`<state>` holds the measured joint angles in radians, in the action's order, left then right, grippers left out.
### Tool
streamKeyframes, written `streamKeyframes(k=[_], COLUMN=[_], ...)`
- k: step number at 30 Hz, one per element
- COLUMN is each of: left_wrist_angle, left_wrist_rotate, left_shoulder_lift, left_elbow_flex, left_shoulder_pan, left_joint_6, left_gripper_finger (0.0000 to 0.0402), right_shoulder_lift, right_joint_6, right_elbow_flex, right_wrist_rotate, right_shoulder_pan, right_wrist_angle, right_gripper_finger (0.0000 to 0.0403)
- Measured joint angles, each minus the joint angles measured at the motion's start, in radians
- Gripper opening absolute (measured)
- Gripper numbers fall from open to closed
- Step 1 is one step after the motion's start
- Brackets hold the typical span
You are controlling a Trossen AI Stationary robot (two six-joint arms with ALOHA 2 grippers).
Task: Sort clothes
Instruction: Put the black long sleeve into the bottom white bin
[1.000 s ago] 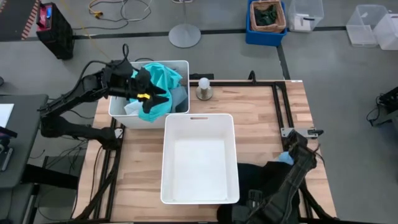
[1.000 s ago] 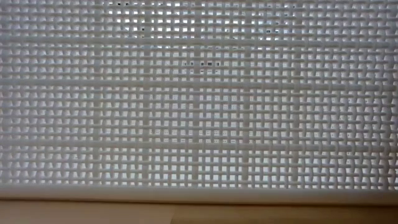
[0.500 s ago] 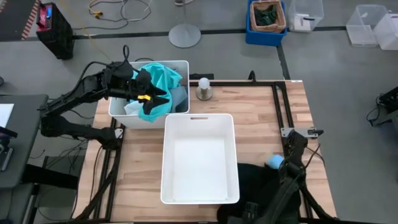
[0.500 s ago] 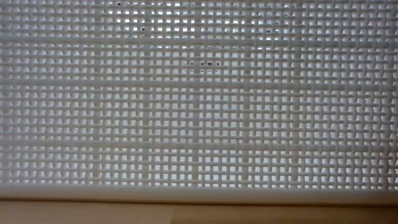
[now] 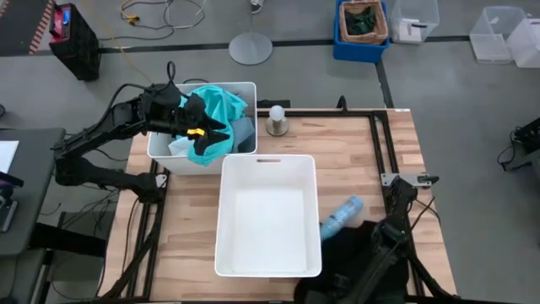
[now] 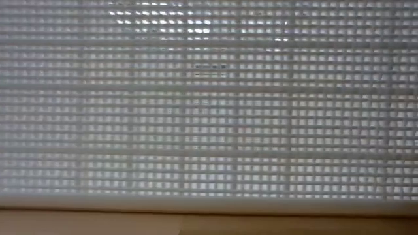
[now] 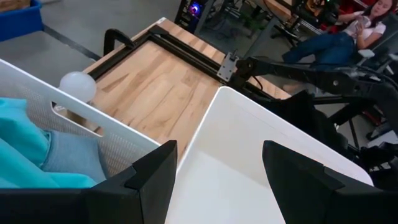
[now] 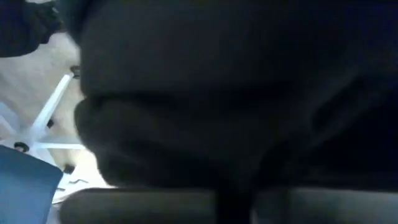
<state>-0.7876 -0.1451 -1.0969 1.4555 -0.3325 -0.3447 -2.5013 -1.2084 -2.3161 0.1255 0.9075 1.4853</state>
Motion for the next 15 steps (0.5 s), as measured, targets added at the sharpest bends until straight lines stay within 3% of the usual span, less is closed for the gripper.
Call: streamKeyframes(k=[7, 15], left_wrist_angle=[0.0, -0.001], left_wrist_rotate=[0.0, 0.0], left_shoulder_lift=[0.0, 0.0], left_elbow_flex=[0.0, 0.0], left_shoulder_pan=[0.0, 0.0], left_joint_6=[0.01, 0.018], left_gripper_finger=[0.0231, 0.0231], right_shoulder_lift=[0.067, 0.247], right_joint_6=[-0.119, -0.22], right_elbow_flex=[0.001, 0.001], right_wrist_rotate=[-0.03, -0.129], right_shoulder_pan=[0.031, 0.076], right_wrist_angle=[0.052, 0.088], right_gripper_finger=[0.0006, 0.0002])
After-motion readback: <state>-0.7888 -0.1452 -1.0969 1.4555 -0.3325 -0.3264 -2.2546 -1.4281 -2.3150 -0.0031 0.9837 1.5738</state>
